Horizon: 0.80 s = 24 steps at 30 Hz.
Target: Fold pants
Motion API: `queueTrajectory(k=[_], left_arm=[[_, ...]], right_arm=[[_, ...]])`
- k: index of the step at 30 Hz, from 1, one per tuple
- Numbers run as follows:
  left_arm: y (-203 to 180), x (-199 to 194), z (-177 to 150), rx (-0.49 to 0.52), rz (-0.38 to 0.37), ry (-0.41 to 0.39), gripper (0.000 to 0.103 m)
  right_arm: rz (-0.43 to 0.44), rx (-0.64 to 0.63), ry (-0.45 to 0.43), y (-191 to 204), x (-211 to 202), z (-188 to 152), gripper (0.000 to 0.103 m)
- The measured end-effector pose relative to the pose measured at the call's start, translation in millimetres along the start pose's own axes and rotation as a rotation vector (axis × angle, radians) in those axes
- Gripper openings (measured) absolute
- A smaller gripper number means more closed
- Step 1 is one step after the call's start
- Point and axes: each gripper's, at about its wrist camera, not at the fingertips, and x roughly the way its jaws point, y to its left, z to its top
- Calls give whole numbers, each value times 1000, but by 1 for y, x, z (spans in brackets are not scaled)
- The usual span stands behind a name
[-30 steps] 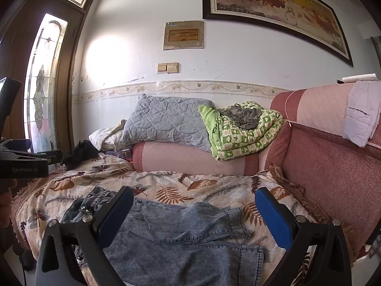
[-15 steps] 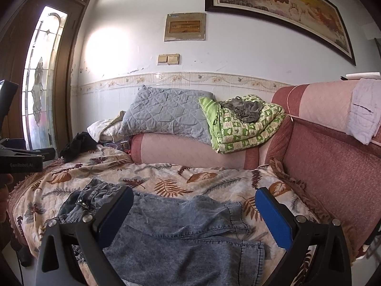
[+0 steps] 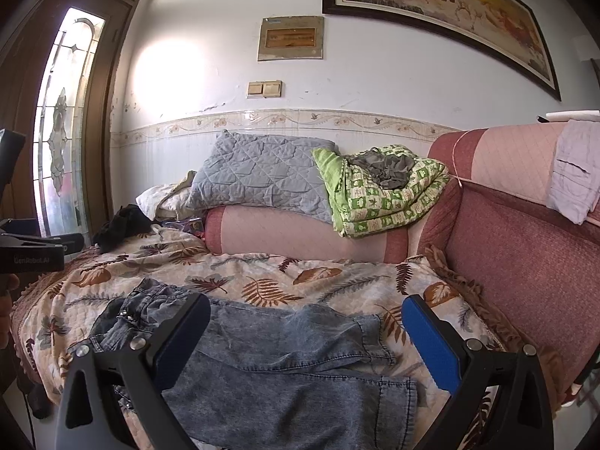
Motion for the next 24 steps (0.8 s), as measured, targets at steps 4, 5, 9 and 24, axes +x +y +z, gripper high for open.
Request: queueTrajectory(k=[4,5,9,24], left_arm=[[3,34,-22,5,-41,136,103],[3,42,-30,2,-38,171,103],[18,83,-67,-38,-38,335,103],[67,146,-93,-152,32,499,103]], right_arm=[[-65,14,31,-26,9,-5,103],[-94,18,44,-35,13,-7,103],[-198,54,128,-79,28,-25,103],[-87,275,603,-188,179,-111,98]])
